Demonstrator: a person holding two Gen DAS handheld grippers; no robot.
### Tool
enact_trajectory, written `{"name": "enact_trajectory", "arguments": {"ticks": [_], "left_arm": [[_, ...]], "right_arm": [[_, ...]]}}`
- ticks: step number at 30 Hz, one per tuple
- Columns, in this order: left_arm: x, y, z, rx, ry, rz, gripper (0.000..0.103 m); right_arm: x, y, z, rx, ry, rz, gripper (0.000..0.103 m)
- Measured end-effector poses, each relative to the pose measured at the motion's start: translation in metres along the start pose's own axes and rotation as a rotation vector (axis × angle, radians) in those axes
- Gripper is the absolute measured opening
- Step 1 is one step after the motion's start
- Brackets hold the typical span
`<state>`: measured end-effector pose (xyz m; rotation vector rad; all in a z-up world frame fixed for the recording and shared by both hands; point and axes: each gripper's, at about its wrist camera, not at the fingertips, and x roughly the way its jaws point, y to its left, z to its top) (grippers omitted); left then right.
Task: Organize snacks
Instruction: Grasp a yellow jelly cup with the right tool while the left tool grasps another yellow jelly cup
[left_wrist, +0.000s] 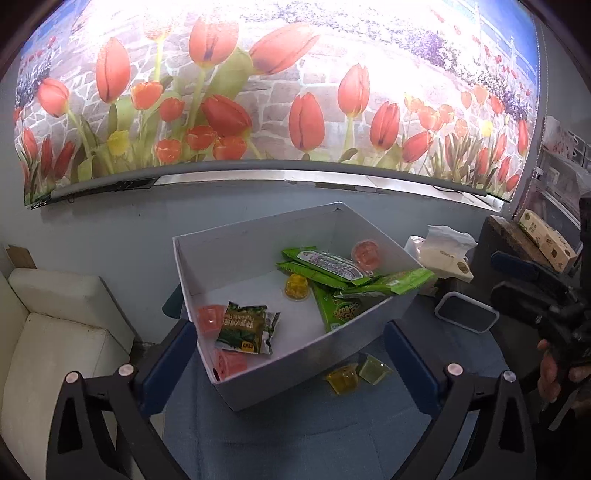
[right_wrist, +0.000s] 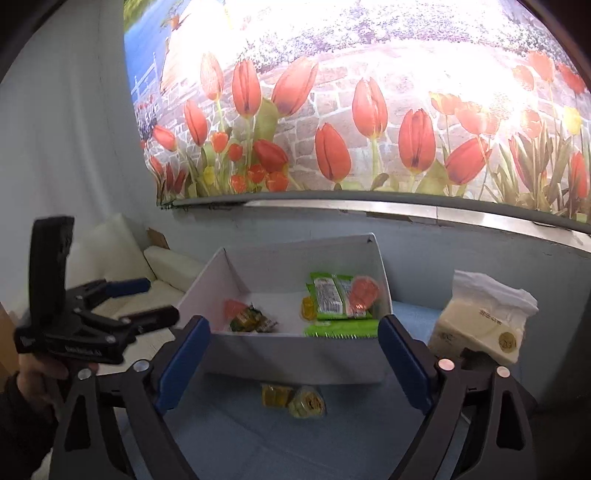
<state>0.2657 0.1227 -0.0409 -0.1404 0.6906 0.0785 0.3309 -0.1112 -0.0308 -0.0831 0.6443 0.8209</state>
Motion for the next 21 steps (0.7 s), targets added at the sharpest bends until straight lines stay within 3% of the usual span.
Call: {"name": "enact_trajectory", "arguments": {"ticks": [4,8,12,16,21], "left_arm": [[-0.017,-0.015,-0.029,-0.004,0.002,-0.005,0.103],[-0.024,-0.028,-0.067,-0.036,0.044,-0.035,0.103],[-0.034,-0.038,-0.105,-0.028,0.080,-0.036,0.103],[-0.042,-0.040,-0.135,-0.042,0.121,-0.046,0.103],[-0.044,-0.033,-0.151,-0.096,0.150,-0.068,0.103]], "right_arm": [[0.006,0.005,-0.042,-0.067,0.056,-0.060,0.100],[0.038,0.005,-0.076,-0.102,0.159,-0.012,0.100],[0.079,0.006,-0.096,-0.178,0.237,-0.035,0.100],[0.106,0.013,-0.105,-0.278,0.261,-0.044,0.100],[0.130,0.013,-0.109,-0.326,0.301,-0.082,0.085]]}}
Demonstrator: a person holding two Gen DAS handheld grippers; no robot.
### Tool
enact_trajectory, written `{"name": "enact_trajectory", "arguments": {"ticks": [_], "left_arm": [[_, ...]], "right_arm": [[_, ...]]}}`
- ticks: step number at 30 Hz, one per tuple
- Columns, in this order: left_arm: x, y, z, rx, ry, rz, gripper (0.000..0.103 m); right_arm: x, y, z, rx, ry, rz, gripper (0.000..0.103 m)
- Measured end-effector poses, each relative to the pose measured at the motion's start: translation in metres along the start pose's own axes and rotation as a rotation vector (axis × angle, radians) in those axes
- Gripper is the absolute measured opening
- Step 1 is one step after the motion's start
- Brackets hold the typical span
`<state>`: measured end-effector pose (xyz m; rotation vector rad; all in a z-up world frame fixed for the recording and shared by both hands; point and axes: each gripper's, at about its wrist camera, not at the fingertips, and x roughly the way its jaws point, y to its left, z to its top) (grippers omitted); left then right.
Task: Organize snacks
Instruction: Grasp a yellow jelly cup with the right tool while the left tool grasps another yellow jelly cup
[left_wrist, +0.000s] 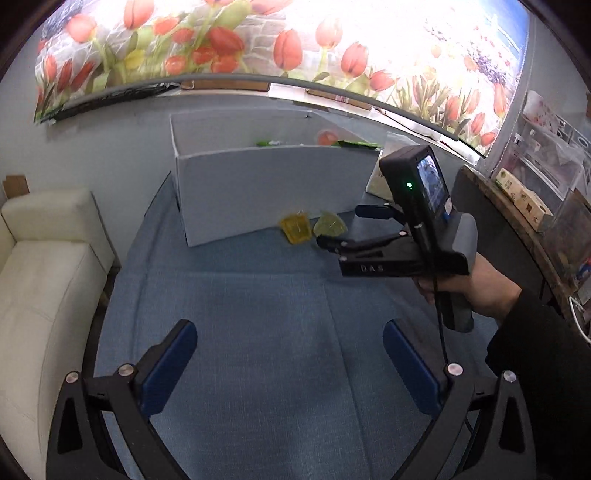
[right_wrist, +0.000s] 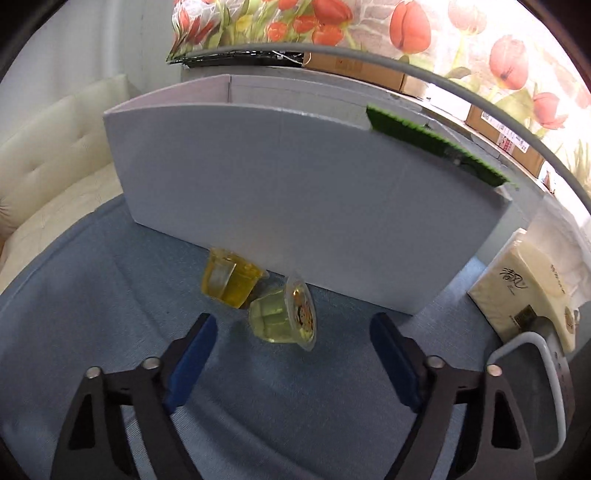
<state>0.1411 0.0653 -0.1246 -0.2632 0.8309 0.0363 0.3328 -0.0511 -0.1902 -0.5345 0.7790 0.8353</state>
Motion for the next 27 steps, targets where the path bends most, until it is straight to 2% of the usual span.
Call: {"name": "enact_trajectory", "arguments": {"ticks": [2,4,9,11,16,18,23,27], "left_arm": [[0.001,0.004,-0.002,-0.025,0.004,-0.002,0.103],[0.002,0.005,-0.004,-0.025,0.005,0.002,0.103],[0.005,0.005,-0.004,-0.025,-0.005,0.031,0.103],[0.009,0.004,-0.004,-0.030,0.004,0.024,0.103],[0.020,0.003,0.001,-0.016,0.010,0.038,0.103],[0.027,0.003,0.004,-0.020,0.011,0.031,0.103],[0.051,0.002,0.012,-0.041,0.038,0.043,0.103],[0.080,-0.005,0.031,-0.065,0.030,0.070,0.103]], "right_arm": [[0.010,0.002,0.000,-0.022,0.035,-0.033,0.076],[0.015,0.003,0.002,-0.033,0.039,-0.026,0.070],[0.020,-0.001,0.006,-0.002,0.029,-0.013,0.067],[0.022,-0.001,0.008,-0.001,0.026,0.029,0.045],[0.019,-0.005,0.008,0.030,0.037,0.052,0.043],[0.008,-0.008,0.003,0.047,0.025,0.063,0.037],[-0.034,-0.025,-0.025,0.090,-0.009,0.037,0.034],[-0.068,-0.042,-0.054,0.187,-0.031,0.049,0.034]]}}
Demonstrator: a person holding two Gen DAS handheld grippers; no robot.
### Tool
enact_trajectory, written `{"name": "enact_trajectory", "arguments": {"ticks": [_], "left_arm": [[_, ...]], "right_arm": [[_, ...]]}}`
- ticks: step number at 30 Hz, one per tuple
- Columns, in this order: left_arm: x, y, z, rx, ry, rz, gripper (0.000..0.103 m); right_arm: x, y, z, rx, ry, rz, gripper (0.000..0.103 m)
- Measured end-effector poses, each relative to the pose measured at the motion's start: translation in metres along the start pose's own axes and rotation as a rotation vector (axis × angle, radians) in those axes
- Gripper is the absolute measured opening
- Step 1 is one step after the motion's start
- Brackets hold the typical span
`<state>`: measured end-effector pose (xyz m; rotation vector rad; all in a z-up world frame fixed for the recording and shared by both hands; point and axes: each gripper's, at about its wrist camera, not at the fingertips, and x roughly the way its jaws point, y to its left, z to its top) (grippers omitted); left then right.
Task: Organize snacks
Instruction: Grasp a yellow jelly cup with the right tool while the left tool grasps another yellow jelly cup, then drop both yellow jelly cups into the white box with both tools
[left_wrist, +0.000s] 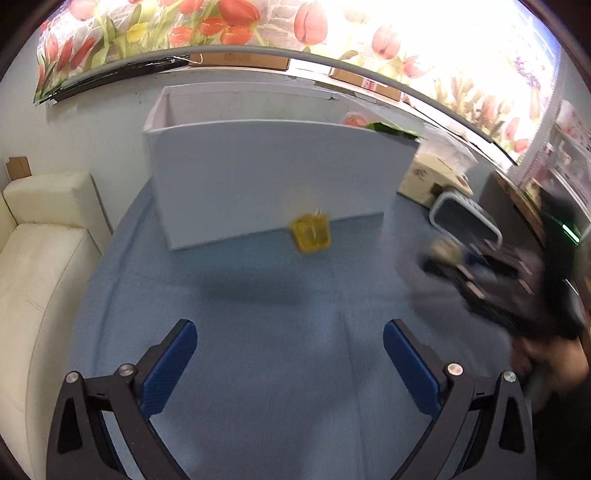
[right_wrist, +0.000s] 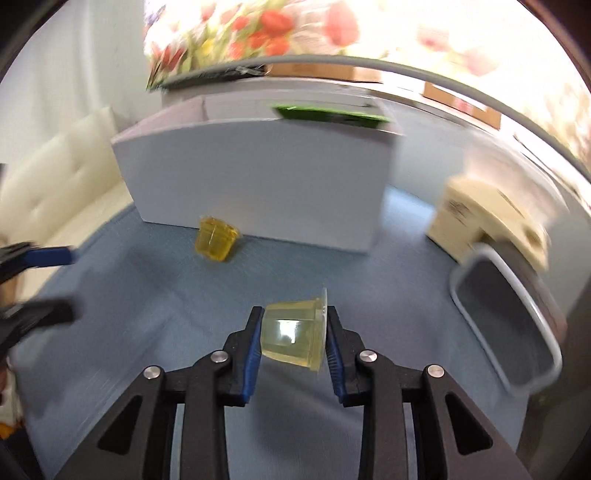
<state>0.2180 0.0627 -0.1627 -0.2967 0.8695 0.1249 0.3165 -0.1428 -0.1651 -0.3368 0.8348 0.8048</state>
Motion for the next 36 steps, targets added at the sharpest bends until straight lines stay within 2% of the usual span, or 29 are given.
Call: {"name": "enact_trajectory", "arguments": {"ticks": [7,8,10,12,15,17,18,19,21,23,25,26,30,36], "left_arm": [[0.061,-0.038,0.040,-0.059,0.027,0.120,0.103],[0.070,-0.044,0.043,-0.066,0.032,0.157,0.103],[0.083,-0.049,0.048,-0.093,0.036,0.176,0.103],[0.097,-0.050,0.054,-0.126,0.058,0.243,0.102],[0.114,-0.050,0.059,-0.174,0.086,0.287,0.102],[0.123,-0.055,0.061,-0.163,0.083,0.313,0.101],[0.126,-0.058,0.062,-0.148,0.066,0.325,0.098],[0.128,-0.059,0.064,-0.141,0.057,0.339,0.089],[0.131,-0.058,0.066,-0.137,0.047,0.348,0.087],[0.130,-0.058,0.069,-0.140,0.044,0.348,0.079],[0.128,-0.061,0.072,-0.125,0.037,0.348,0.055],[0.126,-0.061,0.073,-0.131,0.037,0.349,0.049],[0.122,-0.062,0.074,-0.127,0.032,0.339,0.044],[0.103,-0.061,0.068,-0.144,0.018,0.288,0.044]], "right_arm": [[-0.048,-0.005,-0.028,0.093,-0.055,0.027,0.034],[-0.054,-0.003,-0.029,0.094,-0.058,0.029,0.034],[-0.064,-0.002,-0.034,0.094,-0.072,0.023,0.034],[-0.074,-0.002,-0.040,0.109,-0.085,0.030,0.034],[-0.085,-0.002,-0.047,0.115,-0.108,0.038,0.034],[-0.091,-0.003,-0.050,0.121,-0.125,0.054,0.034],[-0.093,-0.003,-0.050,0.117,-0.127,0.049,0.034],[-0.093,-0.004,-0.050,0.114,-0.129,0.046,0.034],[-0.097,-0.004,-0.053,0.117,-0.136,0.053,0.034],[-0.099,-0.006,-0.056,0.128,-0.139,0.061,0.034],[-0.099,-0.006,-0.058,0.131,-0.137,0.062,0.034],[-0.099,-0.006,-0.058,0.133,-0.136,0.059,0.034],[-0.098,-0.004,-0.060,0.145,-0.139,0.066,0.034],[-0.103,0.004,-0.060,0.132,-0.146,0.054,0.034]]}}
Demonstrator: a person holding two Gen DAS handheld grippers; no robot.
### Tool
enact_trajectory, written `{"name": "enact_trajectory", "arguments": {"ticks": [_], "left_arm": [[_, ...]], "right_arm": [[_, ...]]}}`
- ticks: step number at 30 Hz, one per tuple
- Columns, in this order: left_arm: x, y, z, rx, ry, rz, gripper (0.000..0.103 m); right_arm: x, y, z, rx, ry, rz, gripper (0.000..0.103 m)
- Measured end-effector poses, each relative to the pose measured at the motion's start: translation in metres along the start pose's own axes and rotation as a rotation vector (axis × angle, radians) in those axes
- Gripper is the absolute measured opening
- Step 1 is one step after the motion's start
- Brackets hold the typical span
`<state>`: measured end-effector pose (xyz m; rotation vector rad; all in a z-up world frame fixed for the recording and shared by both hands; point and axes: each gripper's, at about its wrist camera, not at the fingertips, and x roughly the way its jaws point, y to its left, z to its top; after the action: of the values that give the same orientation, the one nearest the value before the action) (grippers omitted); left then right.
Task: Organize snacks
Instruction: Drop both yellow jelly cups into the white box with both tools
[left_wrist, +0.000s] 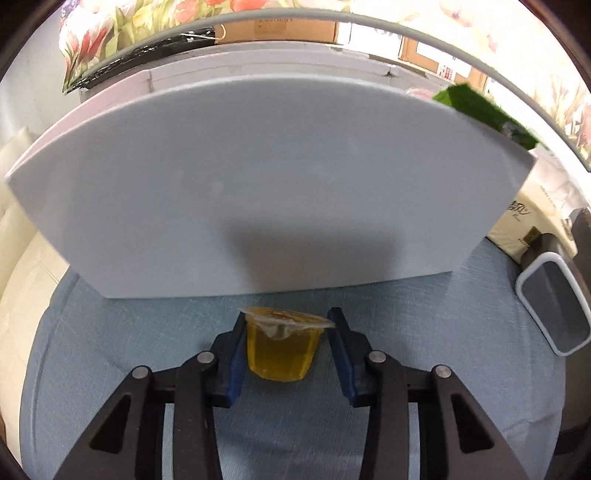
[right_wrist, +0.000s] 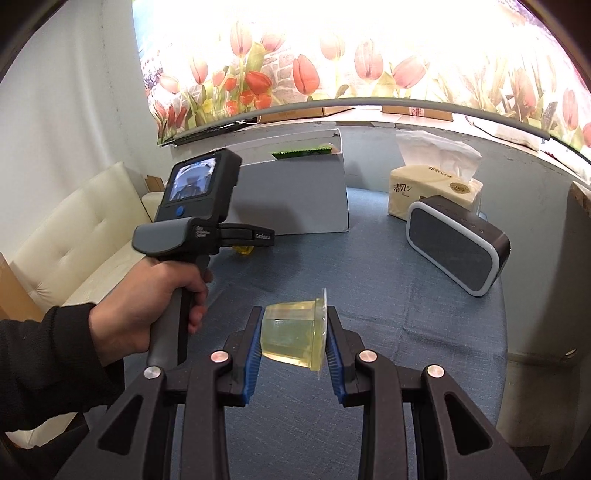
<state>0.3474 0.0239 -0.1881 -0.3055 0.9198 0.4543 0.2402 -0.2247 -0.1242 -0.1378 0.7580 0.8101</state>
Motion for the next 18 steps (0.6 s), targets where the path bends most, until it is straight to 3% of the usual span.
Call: {"name": "enact_trajectory", "arguments": {"ticks": [6,11,14,18], "left_arm": [[-0.049,0.018,-0.019,0.066,-0.081,-0.057,0.044],[-0.097,0.052,-0.021,0.109,-0.123,-0.132,0.044],[-0.132,0.072,-0.004,0.140,-0.181,-0.143,0.044],[-0.157,0.095,0.046,0.149,-0.221,-0.178,0.044]], "right_arm": [[-0.008,0.011,0.009,-0.001,-0.030,0.001,0.034],[-0.005,0.023,0.035,0.008,-0.067,0.024,0.034],[0.005,0.031,0.064,-0.020,-0.083,0.028,0.034],[0.028,0.037,0.115,-0.022,-0.091,0.064,0.034]]}}
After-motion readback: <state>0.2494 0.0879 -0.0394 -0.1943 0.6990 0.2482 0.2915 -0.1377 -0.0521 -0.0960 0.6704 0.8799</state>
